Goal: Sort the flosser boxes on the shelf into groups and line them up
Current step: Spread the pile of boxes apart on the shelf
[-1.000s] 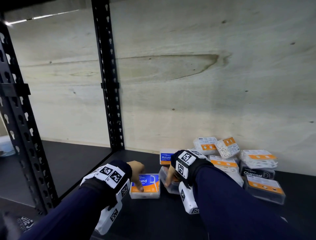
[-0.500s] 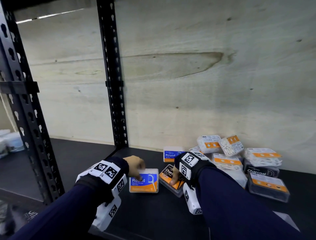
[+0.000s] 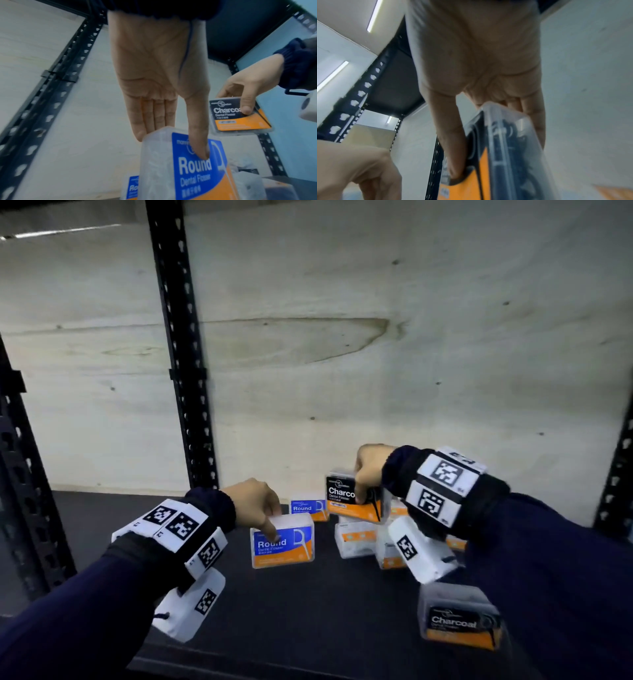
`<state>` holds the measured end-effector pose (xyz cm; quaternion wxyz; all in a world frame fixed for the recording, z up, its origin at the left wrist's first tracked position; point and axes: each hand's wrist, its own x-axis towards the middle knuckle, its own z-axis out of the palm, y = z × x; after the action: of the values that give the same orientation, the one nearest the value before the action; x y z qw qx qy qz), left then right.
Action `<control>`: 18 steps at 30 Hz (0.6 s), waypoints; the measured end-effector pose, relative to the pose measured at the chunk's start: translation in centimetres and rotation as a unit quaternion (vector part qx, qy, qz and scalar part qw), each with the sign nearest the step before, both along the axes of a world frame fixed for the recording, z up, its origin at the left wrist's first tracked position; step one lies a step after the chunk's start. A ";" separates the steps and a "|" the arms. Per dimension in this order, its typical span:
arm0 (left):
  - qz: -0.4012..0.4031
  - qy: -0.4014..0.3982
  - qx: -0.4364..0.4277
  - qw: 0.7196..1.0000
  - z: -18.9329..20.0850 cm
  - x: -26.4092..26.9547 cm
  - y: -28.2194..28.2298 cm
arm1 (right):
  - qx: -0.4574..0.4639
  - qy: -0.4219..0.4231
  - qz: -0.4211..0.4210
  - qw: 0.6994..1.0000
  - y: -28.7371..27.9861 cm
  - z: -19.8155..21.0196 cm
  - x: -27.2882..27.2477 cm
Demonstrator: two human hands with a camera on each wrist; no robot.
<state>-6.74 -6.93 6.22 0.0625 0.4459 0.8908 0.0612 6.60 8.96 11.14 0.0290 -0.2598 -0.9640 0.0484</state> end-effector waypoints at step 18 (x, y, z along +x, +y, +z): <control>-0.091 0.080 -0.033 0.992 1.6 7.9 8.5 | -0.045 0.039 -0.162 0.985 6.0 -9.8 16.6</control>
<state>1.14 1.53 7.80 0.0113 0.5261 0.8503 -0.0103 23.25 14.93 1.34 0.0626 -0.4116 -0.9041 0.0966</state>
